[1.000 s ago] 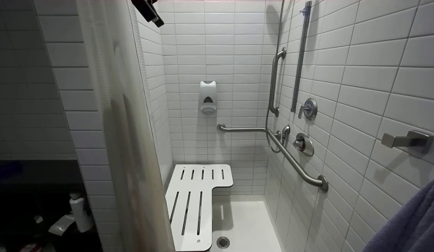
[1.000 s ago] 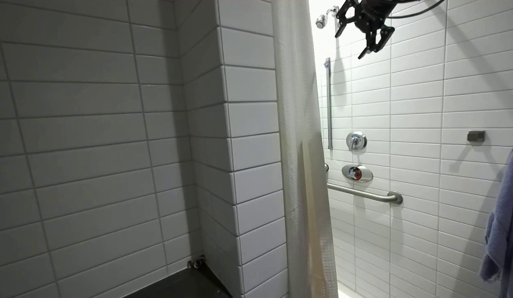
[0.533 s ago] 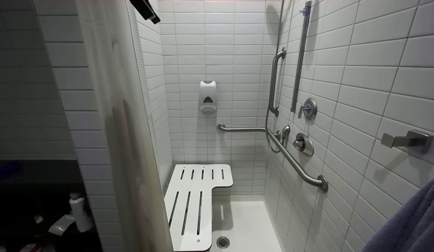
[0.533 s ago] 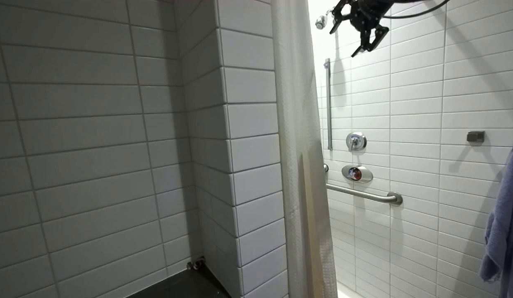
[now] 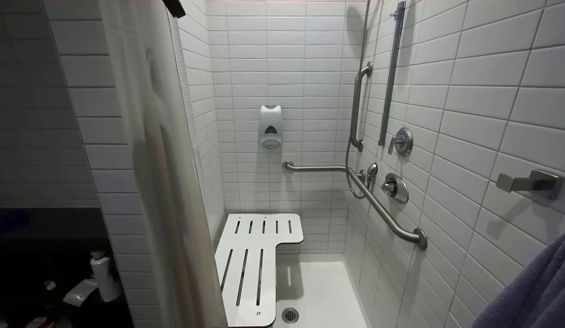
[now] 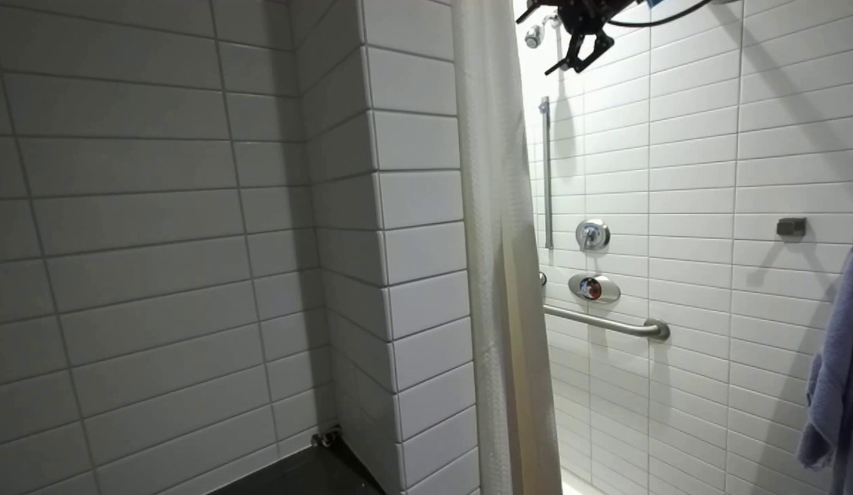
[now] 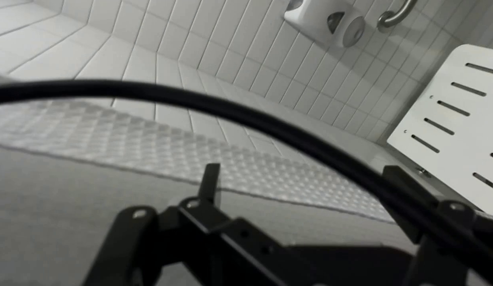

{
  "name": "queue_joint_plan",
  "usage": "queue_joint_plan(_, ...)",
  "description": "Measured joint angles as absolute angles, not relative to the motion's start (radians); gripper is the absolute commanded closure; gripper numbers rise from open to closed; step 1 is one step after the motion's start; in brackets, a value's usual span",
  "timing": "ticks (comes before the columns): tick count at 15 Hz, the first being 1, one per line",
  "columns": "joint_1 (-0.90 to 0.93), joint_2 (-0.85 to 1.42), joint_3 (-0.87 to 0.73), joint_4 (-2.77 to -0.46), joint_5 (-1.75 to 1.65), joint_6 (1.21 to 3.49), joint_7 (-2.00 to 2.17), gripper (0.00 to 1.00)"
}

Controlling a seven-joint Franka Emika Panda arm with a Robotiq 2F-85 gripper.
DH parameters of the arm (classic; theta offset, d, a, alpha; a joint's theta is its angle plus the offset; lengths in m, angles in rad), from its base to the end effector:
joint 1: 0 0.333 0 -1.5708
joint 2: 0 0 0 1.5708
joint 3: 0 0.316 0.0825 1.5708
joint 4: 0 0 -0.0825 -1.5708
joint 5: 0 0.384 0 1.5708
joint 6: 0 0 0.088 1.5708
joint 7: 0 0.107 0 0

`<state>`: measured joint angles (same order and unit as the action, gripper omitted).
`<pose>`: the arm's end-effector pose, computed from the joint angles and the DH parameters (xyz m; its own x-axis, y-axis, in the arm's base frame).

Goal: Move the shower curtain to the right

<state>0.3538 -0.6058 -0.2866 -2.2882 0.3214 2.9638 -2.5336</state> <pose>0.4205 -0.0351 0.7129 -0.3206 0.8458 -0.4264 0.1480 0.4894 0.8594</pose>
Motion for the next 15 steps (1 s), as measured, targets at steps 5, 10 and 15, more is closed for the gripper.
queue_joint_plan(5,0.371,-0.612,-0.358,-2.269,0.185,2.779,-2.554,0.00)
queue_joint_plan(10,0.097,-0.608,-0.233,-2.263,-0.057,2.632,-2.458,0.00)
queue_joint_plan(15,-0.102,-0.608,-0.114,-2.221,-0.326,2.499,-2.336,0.00)
